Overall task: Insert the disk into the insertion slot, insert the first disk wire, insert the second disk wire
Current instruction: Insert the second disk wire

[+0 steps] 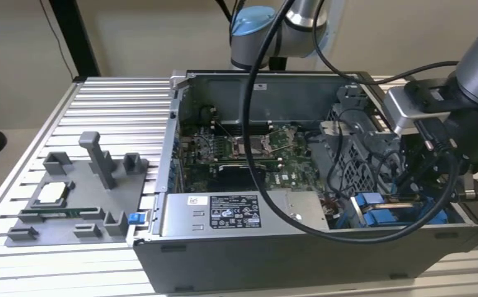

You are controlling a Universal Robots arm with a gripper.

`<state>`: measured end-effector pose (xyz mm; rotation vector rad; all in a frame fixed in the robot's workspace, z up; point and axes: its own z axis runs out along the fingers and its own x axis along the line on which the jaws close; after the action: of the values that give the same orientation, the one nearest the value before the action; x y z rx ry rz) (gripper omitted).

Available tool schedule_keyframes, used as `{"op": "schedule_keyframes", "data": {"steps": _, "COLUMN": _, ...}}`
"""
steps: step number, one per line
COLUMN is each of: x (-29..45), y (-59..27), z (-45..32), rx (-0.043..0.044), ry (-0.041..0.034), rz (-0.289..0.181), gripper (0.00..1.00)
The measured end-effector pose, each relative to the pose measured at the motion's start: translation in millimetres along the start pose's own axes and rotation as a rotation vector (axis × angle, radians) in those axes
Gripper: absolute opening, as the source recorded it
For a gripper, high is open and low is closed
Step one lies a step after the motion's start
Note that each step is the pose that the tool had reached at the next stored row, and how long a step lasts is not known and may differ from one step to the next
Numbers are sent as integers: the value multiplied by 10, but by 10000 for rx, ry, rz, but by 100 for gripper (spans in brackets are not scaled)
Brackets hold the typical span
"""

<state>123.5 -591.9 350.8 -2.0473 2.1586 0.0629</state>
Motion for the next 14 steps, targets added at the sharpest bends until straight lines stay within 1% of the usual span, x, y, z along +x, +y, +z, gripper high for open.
{"op": "schedule_keyframes", "data": {"steps": 4, "x": 3, "y": 2, "z": 22, "rx": 27, "ry": 107, "rz": -13, "gripper": 0}}
{"op": "schedule_keyframes", "data": {"steps": 6, "x": 3, "y": 3, "z": 32, "rx": 37, "ry": 147, "rz": -19, "gripper": 0}}
{"op": "schedule_keyframes", "data": {"steps": 8, "x": -2, "y": 7, "z": 38, "rx": 41, "ry": 165, "rz": -20, "gripper": 0}}
{"op": "schedule_keyframes", "data": {"steps": 14, "x": -39, "y": 17, "z": 64, "rx": 52, "ry": 183, "rz": -23, "gripper": 0}}
